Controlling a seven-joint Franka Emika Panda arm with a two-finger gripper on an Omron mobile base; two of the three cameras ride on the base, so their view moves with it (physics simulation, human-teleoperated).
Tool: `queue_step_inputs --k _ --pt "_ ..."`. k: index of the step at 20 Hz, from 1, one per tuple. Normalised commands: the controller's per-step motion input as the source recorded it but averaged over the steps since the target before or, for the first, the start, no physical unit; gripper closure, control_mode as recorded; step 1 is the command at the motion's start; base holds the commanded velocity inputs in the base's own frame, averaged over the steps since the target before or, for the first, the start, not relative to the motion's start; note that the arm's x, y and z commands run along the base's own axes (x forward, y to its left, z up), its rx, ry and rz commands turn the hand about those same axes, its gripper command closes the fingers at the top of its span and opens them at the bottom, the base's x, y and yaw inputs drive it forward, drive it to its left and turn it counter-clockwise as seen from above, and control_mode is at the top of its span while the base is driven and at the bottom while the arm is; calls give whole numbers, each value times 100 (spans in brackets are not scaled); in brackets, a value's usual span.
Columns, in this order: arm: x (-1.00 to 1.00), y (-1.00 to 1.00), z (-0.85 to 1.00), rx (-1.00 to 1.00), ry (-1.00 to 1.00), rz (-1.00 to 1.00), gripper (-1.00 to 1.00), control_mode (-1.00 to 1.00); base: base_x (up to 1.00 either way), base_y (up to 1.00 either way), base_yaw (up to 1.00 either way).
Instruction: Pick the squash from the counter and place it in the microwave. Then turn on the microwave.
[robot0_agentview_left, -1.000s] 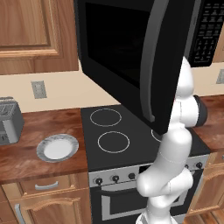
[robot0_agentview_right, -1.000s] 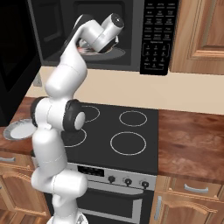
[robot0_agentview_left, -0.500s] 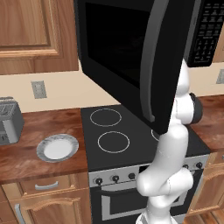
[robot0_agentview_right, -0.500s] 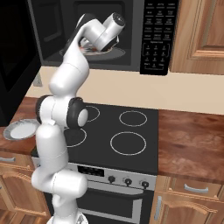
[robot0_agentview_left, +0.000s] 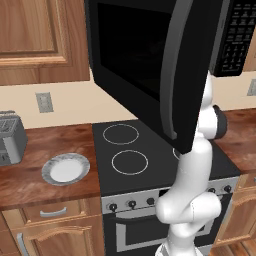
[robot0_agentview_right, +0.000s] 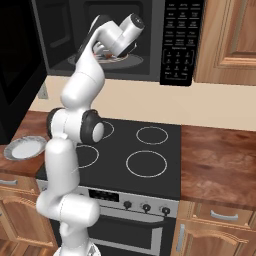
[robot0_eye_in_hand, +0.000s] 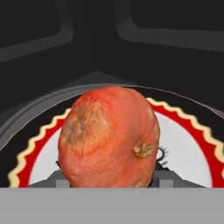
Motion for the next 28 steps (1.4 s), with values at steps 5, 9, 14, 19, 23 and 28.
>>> queue_step_inputs --k 5,9,14,19,23,28 --pt "8 6 -6 -1 0 1 100 -100 0 0 0" --pt "10 6 -5 0 0 0 100 -100 0 0 0" --pt "11 7 -4 0 0 0 100 -100 0 0 0" --pt "12 6 -4 0 0 0 100 -100 0 0 0" --pt "13 5 -4 0 0 0 100 -100 0 0 0" --pt "8 3 -6 0 0 0 100 -100 0 0 0"
